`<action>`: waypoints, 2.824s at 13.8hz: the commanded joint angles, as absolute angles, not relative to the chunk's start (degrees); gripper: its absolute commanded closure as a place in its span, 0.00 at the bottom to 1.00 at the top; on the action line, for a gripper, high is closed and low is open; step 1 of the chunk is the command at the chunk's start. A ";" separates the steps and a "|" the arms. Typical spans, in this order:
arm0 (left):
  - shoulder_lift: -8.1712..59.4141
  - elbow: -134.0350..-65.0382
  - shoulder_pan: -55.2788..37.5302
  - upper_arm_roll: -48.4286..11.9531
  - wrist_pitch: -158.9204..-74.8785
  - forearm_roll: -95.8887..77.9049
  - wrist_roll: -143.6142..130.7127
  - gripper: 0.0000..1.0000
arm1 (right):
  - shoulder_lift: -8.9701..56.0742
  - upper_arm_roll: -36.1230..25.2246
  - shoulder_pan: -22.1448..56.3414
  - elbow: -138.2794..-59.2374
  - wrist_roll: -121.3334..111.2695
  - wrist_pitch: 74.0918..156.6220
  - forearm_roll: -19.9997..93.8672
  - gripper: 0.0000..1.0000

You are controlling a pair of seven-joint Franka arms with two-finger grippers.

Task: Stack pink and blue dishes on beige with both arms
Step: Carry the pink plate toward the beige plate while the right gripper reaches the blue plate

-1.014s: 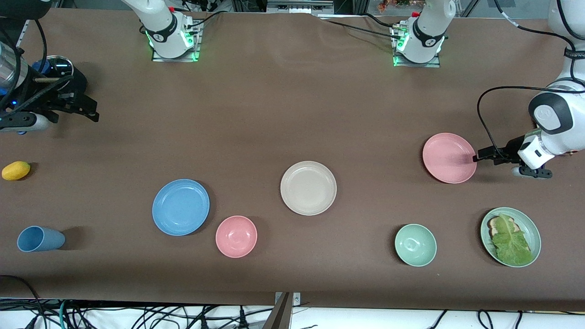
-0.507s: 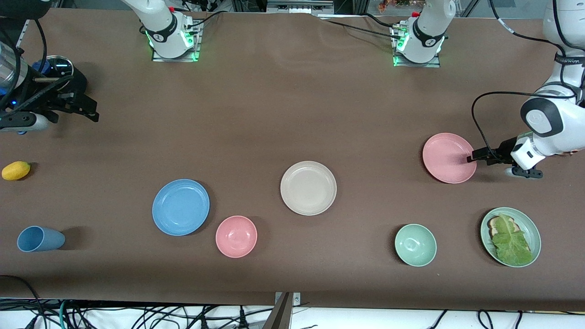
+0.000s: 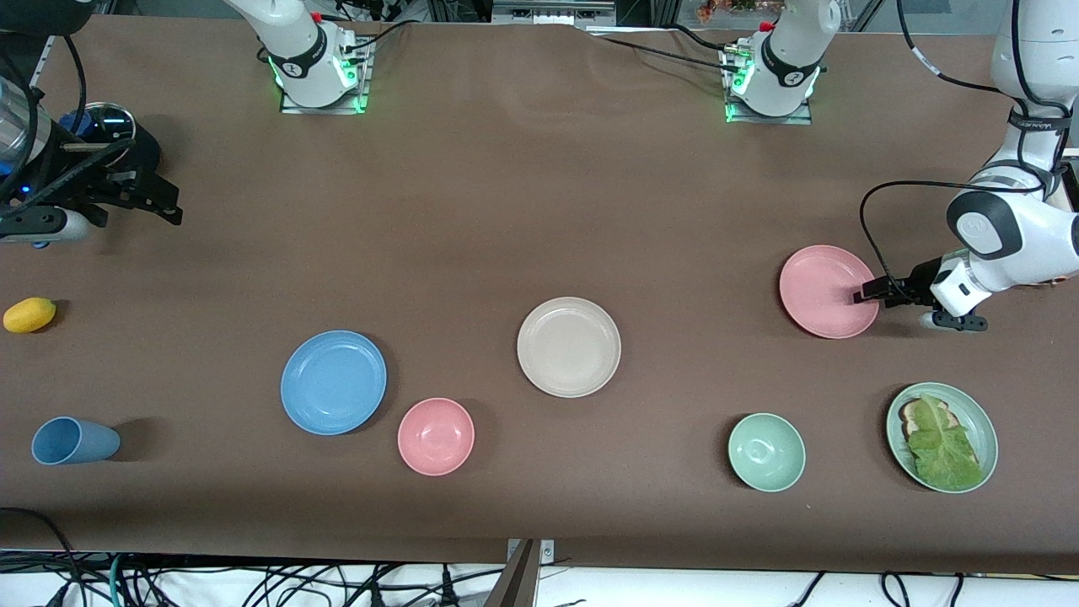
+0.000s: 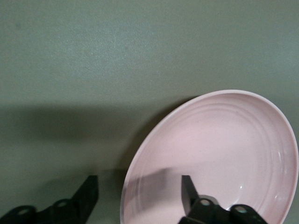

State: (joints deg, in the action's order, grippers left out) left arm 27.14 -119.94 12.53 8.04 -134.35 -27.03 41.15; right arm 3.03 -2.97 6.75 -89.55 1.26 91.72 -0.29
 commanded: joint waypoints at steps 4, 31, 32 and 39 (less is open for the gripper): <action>26.90 -119.79 12.30 8.09 -134.30 -28.74 43.33 1.00 | 4.21 -2.72 6.24 -88.24 1.41 92.28 0.17 0.00; 28.91 -96.86 -10.70 -1.14 -121.27 -23.29 -1.82 1.00 | 39.81 -2.29 7.39 -83.23 0.79 121.89 1.32 0.01; 29.70 -96.77 -13.07 -1.14 -122.86 -23.29 -4.98 1.00 | 40.51 -2.29 7.30 -83.32 0.79 122.69 1.32 0.01; 34.62 -95.62 -22.58 -1.05 -132.69 -23.20 -18.71 1.00 | 44.21 -2.29 6.86 -83.67 0.70 126.90 1.67 0.08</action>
